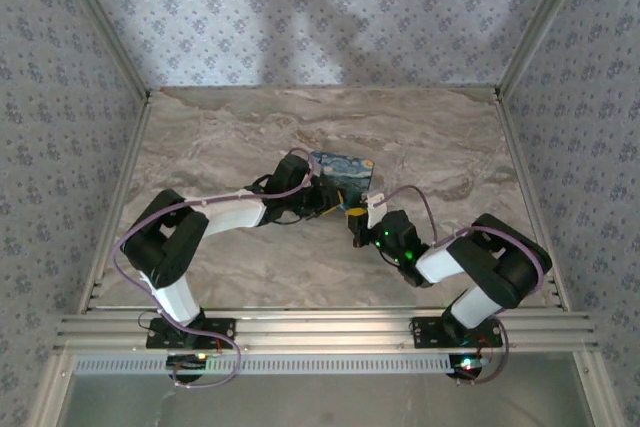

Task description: Unlock a padlock with a key

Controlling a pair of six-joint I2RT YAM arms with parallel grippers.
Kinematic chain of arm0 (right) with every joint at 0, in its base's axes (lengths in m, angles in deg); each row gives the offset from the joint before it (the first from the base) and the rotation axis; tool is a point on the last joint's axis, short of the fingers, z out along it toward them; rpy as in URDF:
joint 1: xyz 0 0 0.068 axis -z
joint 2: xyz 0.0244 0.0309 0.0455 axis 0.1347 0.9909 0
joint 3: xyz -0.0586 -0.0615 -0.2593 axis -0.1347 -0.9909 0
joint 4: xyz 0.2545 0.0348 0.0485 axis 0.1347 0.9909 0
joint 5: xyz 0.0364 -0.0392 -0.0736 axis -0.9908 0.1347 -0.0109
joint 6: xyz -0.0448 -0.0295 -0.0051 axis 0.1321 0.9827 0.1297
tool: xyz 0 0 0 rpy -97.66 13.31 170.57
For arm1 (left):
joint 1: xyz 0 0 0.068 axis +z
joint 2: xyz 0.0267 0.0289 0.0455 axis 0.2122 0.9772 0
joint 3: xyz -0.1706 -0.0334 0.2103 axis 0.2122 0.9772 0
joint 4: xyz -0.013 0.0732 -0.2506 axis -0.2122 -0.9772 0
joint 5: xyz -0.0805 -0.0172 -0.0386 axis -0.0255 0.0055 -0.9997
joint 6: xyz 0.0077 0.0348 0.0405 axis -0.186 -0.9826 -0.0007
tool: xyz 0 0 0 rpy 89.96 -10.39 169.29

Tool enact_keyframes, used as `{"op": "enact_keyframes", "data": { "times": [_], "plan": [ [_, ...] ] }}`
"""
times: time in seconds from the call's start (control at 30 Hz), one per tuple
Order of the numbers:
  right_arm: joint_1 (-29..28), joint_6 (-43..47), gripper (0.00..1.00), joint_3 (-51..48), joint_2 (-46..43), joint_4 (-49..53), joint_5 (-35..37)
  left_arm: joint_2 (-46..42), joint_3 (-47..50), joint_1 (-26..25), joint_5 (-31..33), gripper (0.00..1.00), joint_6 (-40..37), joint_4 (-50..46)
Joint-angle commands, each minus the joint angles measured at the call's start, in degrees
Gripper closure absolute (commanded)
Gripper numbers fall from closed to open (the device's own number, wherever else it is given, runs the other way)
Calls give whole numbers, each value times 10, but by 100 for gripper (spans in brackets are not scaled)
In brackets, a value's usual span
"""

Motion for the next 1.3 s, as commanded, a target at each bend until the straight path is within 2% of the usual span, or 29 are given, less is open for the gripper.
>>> {"op": "enact_keyframes", "data": {
  "times": [0.0,1.27],
  "plan": [
    [-8,11,100,0,-16,-28,5,-17,-8,-8,-7,78,5,-7],
    [-21,22,100,-33,-26,19,57,-20,-2,-8,1,78,4,-5]
  ]
}}
